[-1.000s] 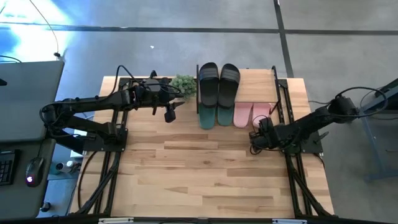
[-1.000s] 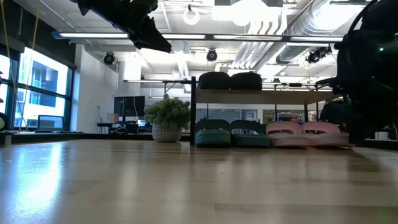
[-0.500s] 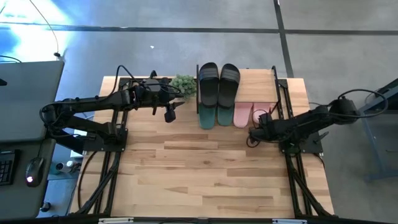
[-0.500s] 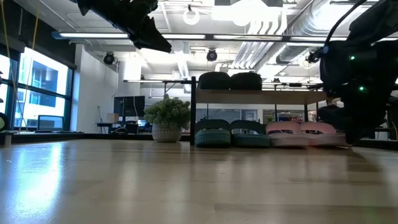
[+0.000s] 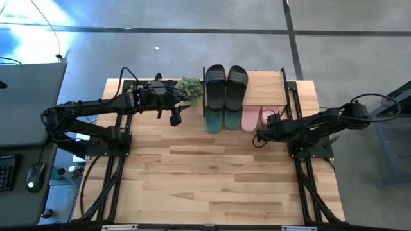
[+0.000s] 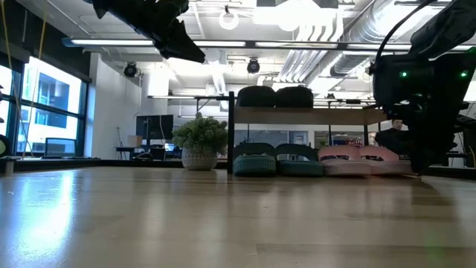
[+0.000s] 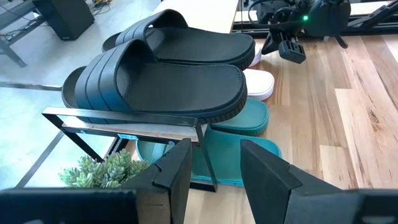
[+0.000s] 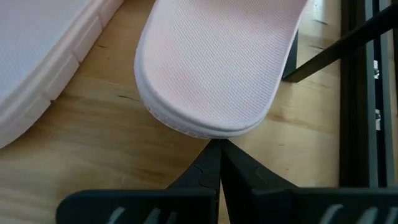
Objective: Pick and place slides into the shelf
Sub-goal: Put the pink slide under the shelf, then adjust the slides under the shelf
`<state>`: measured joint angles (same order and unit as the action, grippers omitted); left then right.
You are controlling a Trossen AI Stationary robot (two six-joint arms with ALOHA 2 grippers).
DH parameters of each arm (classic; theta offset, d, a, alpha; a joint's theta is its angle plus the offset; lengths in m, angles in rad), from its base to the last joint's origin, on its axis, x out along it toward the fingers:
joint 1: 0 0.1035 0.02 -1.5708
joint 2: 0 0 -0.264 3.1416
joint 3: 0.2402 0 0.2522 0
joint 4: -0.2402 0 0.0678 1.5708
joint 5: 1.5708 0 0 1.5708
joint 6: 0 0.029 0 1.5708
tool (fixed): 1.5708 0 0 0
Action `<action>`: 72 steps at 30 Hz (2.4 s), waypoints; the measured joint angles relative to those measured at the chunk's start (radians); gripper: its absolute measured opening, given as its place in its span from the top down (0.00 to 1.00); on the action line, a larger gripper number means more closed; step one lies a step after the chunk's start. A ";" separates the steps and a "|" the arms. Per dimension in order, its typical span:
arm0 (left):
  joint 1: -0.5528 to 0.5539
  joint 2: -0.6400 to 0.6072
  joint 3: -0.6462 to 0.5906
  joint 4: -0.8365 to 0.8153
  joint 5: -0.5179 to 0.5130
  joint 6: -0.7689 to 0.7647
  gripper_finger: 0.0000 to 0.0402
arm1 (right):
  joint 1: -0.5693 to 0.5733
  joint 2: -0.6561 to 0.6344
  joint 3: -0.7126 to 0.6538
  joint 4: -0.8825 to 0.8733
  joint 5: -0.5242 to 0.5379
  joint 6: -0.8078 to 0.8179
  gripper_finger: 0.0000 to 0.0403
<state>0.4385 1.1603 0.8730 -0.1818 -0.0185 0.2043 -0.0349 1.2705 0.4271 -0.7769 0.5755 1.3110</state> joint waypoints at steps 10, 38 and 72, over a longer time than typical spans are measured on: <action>0.000 0.000 0.000 0.000 0.000 0.000 0.70 | -0.009 0.000 0.000 0.000 -0.019 -0.011 1.00; 0.000 0.000 0.000 0.000 0.000 0.000 0.70 | 0.157 0.005 0.149 0.319 -0.080 -0.249 1.00; 0.000 0.000 0.000 -0.001 0.000 0.000 0.70 | 0.053 0.187 0.148 0.329 0.000 -0.294 1.00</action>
<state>0.4385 1.1603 0.8734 -0.1825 -0.0185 0.2043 0.0179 1.4578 0.5747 -0.4477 0.5753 1.0167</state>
